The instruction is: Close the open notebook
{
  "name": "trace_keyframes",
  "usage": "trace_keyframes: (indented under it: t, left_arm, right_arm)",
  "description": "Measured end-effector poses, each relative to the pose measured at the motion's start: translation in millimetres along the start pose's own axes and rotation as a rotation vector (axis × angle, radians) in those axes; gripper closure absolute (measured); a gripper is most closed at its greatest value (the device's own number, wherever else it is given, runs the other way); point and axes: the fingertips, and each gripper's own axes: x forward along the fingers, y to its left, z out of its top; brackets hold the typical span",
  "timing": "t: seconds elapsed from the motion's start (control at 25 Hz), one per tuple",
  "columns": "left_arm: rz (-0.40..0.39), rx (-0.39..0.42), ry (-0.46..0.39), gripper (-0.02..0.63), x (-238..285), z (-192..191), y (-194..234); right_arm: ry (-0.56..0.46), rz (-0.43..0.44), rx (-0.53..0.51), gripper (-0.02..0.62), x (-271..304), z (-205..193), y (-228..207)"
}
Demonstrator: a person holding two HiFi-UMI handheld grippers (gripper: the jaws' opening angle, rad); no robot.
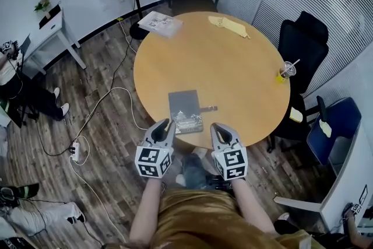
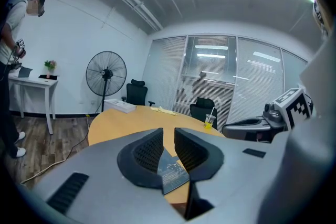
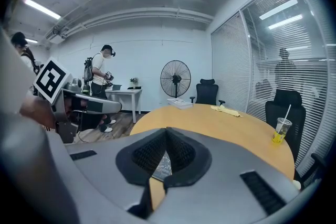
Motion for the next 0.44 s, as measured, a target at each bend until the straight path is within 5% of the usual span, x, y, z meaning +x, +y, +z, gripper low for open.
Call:
trace_keyframes:
  t: [0.44]
  left_arm:
    - [-0.007, 0.007, 0.027, 0.525, 6.0, -9.5, -2.2]
  right_arm:
    - [0.005, 0.011, 0.007, 0.583, 3.0, -3.1, 1.0]
